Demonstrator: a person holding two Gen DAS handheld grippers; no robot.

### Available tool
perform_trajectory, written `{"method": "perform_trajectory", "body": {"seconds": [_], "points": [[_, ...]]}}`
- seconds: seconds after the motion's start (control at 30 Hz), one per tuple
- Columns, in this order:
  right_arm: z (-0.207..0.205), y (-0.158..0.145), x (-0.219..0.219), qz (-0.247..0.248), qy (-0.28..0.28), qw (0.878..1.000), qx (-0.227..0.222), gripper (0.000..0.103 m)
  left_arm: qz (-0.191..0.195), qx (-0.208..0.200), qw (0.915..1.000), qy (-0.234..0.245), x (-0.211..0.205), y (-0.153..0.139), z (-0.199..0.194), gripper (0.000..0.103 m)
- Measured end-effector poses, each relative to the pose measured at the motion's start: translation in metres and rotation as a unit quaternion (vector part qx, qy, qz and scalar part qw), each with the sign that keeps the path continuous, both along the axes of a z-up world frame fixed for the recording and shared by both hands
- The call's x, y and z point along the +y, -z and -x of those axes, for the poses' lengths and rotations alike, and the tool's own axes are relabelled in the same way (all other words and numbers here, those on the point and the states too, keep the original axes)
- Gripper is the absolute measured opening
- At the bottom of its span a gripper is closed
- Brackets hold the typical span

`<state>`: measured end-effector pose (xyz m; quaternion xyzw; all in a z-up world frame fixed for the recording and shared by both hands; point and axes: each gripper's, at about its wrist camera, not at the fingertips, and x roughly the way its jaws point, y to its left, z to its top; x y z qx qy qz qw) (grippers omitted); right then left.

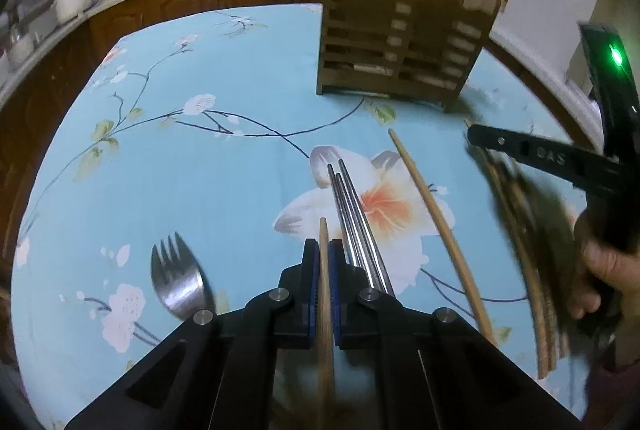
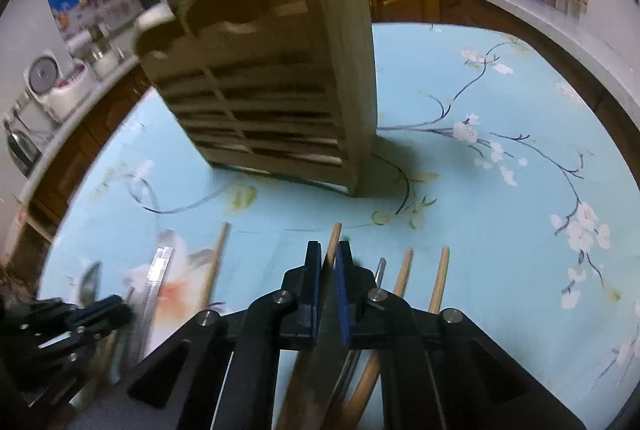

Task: Organize utensils
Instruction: 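Grasp a wooden chopstick with the right tool while the left tool grasps another chopstick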

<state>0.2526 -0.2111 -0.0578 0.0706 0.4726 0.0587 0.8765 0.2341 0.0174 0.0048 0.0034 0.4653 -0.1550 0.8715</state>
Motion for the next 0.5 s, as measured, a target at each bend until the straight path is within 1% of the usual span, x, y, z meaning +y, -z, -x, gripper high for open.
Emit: {"method": "perform_trajectory", "body": {"seconds": [0.07, 0.17, 0.27, 0.4, 0.5], "points": [[0.011, -0.013, -0.002, -0.029, 0.0, 0.999, -0.013, 0.006, 0.014, -0.005, 0.9999, -0.003, 0.007, -0.007, 0.003, 0.003], [0.024, -0.032, 0.0, -0.049, -0.007, 0.998, -0.035, 0.006, 0.042, -0.016, 0.9989, -0.009, 0.019, -0.022, 0.011, 0.003], [0.037, -0.054, -0.002, -0.061, -0.01, 0.996, -0.058, 0.005, 0.067, -0.034, 0.997, -0.015, 0.03, -0.042, 0.021, 0.003], [0.045, -0.079, -0.006, -0.077, -0.012, 0.994, -0.082, 0.005, 0.084, -0.062, 0.9944, -0.019, 0.041, -0.067, 0.036, 0.003], [0.051, -0.095, -0.005, -0.078, -0.015, 0.992, -0.101, 0.005, 0.095, -0.083, 0.9918, -0.019, 0.049, -0.085, 0.047, 0.003]]}}
